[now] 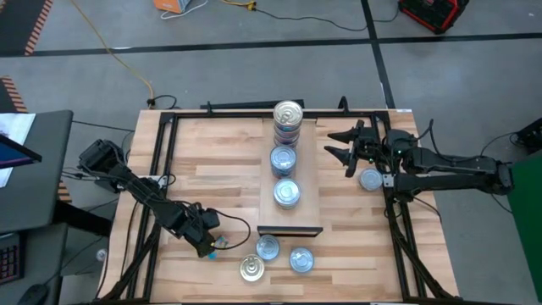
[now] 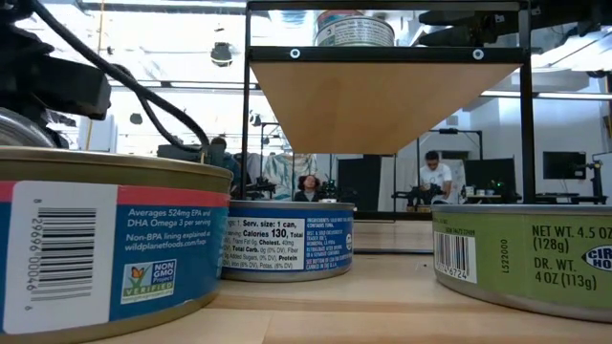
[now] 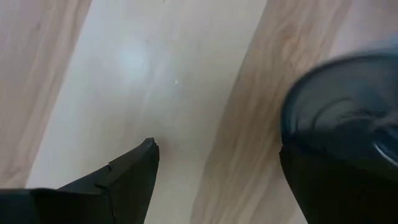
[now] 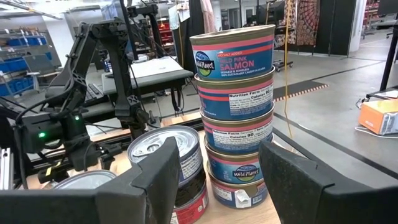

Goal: Stack canned seafood by type on shelf
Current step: Stack the yellow and blue tuna can on the shelf on top of the blue tuna can

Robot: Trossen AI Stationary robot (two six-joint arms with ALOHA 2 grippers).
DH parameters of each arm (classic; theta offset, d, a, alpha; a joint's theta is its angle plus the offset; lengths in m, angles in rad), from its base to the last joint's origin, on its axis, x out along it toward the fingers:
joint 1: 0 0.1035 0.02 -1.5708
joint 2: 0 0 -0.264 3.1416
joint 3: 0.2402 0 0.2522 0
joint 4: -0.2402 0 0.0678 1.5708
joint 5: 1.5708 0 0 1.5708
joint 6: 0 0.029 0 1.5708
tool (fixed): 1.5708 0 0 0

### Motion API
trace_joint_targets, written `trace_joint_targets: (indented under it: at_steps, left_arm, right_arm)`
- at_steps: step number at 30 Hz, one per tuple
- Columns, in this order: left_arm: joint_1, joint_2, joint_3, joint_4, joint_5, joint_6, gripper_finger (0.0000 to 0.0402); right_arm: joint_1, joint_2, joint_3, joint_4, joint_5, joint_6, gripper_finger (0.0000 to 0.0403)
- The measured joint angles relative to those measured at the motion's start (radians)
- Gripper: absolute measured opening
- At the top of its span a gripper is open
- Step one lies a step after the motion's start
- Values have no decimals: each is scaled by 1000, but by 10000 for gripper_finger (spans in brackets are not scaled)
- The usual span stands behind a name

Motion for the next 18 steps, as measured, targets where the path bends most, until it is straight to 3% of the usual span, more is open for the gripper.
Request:
trace_joint_targets:
  at_steps: [6, 11, 18]
  left_arm:
    - [0, -47, 11, -87, 72, -27, 320]
    - [0, -151, 80, -276, -7, -110, 320]
    - [0, -227, 93, -165, 26, -131, 320]
  right_arm:
    - [0, 0, 0, 0, 0, 0, 243]
    - [0, 0, 0, 0, 0, 0, 243]
    - [0, 0, 0, 0, 0, 0, 243]
